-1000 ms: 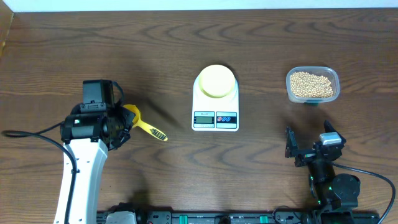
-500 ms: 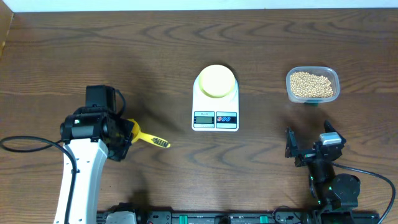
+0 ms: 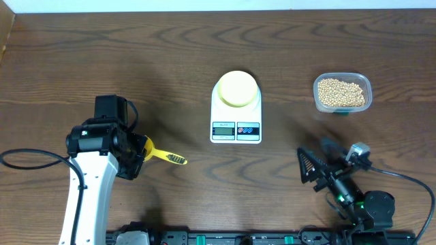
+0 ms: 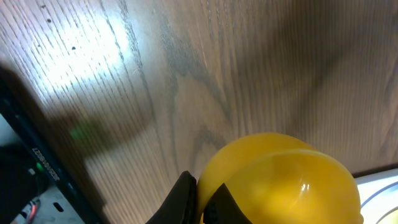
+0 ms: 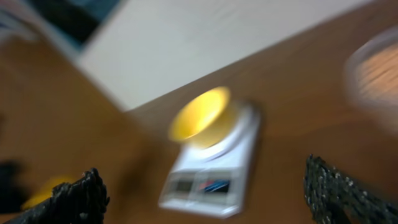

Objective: Scoop item into bowl and weigh 50g on scale
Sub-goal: 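Lift the yellow scoop with left gripper toward the scale center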

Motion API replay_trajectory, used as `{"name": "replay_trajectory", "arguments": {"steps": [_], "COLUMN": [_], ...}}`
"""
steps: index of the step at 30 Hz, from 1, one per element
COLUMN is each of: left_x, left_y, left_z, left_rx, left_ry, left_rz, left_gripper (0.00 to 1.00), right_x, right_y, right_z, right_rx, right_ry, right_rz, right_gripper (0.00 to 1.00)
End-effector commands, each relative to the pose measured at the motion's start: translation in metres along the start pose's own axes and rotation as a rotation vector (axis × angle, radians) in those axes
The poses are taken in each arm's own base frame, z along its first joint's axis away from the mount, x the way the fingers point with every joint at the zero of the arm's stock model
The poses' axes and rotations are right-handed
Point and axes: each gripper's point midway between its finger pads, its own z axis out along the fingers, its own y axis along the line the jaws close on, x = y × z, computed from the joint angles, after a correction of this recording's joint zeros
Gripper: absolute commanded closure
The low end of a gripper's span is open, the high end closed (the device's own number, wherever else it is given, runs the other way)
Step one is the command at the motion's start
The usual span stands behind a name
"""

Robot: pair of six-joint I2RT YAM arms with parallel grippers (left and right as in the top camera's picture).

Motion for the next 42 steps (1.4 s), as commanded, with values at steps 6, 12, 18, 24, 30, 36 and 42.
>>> {"name": "replay_trajectory", "arguments": {"steps": [6, 12, 18, 24, 30, 36, 42], "left_x": [0.005, 0.02, 0.026, 0.051, 0.076, 0.102, 0.123], "left_y": [-0.001, -0.014, -0.02, -0.032, -0.061, -0.079, -0.079], "left_z": [0.005, 0.01, 0.013, 0.011, 0.008, 0.004, 0.002], "left_rx": [-0.023, -0.009, -0.005, 0.047, 0.151, 0.229, 0.242], "left_ry": [0.02, 0.032, 0.014, 0.114, 0.114, 0.092, 0.109], "left_rz": [-0.12, -0.038, 0.012, 0.03, 0.086, 0.164, 0.236], "left_gripper": [0.93, 0.93, 0.93, 0.93, 0.93, 0.93, 0.93], "right_x": [0.025, 0.019, 0.03, 0.05, 0.068, 0.064, 0.069], "right_y": [0.034, 0.028, 0.023, 0.018, 0.033, 0.061, 0.065], "right_z": [-0.005, -0.003, -0.002, 0.0, 0.001, 0.008, 0.014], "right_rx": [-0.162, -0.138, -0.118, -0.089, -0.11, -0.178, -0.141], "right_ry": [0.191, 0.14, 0.19, 0.291, 0.406, 0.402, 0.353], "right_rz": [0.477, 0.374, 0.384, 0.484, 0.626, 0.673, 0.659], "right_gripper": [0.01, 0.03, 0.06, 0.17, 0.21, 0.29, 0.32]}}
